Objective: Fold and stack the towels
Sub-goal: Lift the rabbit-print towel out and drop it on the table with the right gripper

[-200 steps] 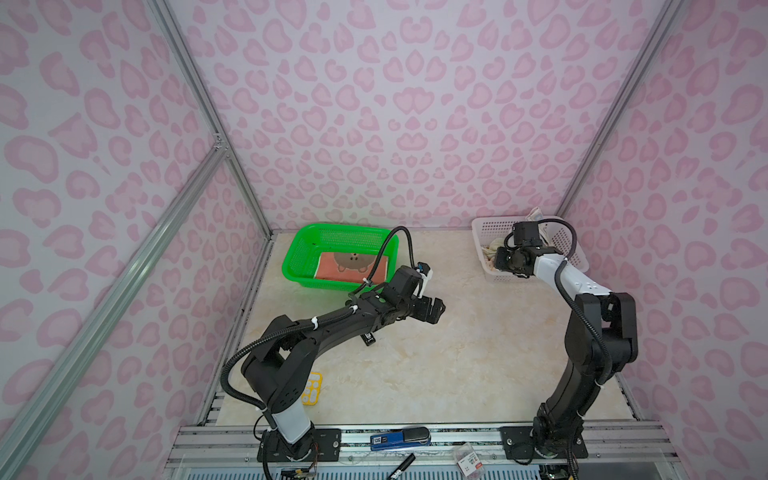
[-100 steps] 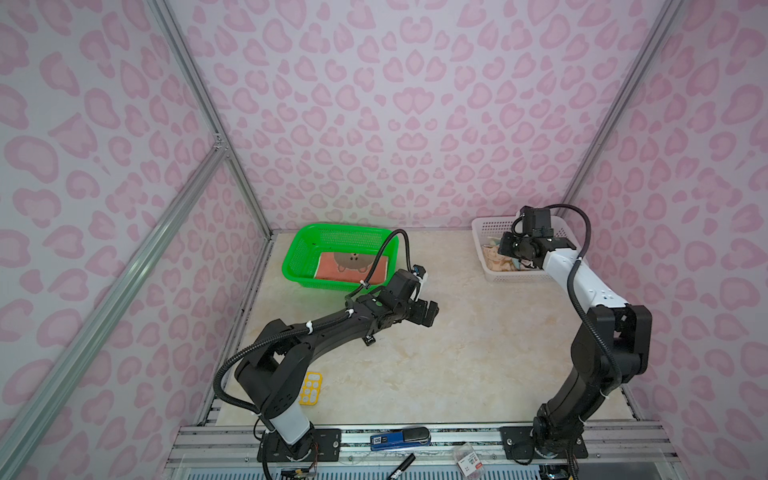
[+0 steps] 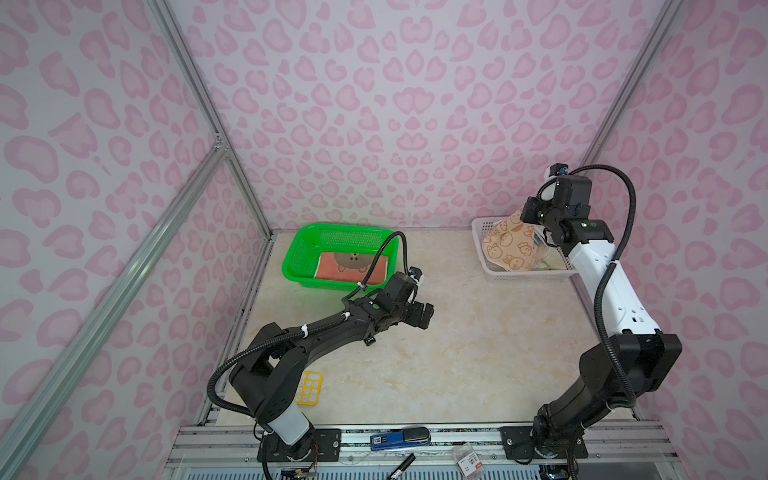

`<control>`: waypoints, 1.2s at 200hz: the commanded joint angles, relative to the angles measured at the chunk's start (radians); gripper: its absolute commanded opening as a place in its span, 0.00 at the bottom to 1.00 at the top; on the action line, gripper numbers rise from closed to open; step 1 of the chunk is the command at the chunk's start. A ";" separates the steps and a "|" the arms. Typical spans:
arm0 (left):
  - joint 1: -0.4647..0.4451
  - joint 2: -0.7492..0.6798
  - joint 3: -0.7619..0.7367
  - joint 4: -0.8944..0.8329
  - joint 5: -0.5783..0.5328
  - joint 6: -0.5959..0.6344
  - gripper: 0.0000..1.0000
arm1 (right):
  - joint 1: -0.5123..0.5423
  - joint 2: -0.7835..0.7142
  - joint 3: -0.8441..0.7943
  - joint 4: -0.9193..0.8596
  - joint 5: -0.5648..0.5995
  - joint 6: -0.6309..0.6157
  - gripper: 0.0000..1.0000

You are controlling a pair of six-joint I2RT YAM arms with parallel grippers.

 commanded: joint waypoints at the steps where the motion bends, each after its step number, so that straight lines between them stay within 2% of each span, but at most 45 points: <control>1: 0.002 -0.016 -0.006 0.008 -0.065 0.009 0.98 | 0.005 -0.018 0.035 -0.028 -0.043 -0.037 0.00; 25: 0.002 -0.015 -0.006 0.007 -0.091 0.011 0.98 | 0.042 -0.045 0.084 -0.085 -0.043 -0.086 0.00; 51: 0.002 -0.010 -0.007 0.008 -0.109 0.010 0.98 | 0.128 -0.089 0.118 -0.137 -0.022 -0.142 0.00; 102: 0.001 -0.040 -0.031 0.014 -0.152 0.012 0.98 | 0.329 -0.212 0.046 -0.129 0.038 -0.188 0.00; 131: 0.002 -0.108 -0.089 0.042 -0.164 0.041 0.98 | 0.436 -0.279 -0.096 -0.088 0.060 -0.171 0.00; 158: 0.001 -0.199 -0.166 0.096 -0.162 0.078 0.98 | 0.484 -0.339 -0.323 0.004 0.042 -0.083 0.00; 206: 0.001 -0.267 -0.217 0.099 -0.174 0.114 0.98 | 0.439 -0.335 -0.702 0.078 0.116 0.047 0.00; 240: 0.001 -0.233 -0.196 0.084 -0.169 0.102 0.98 | 0.377 -0.335 -0.848 0.055 0.174 0.124 0.00</control>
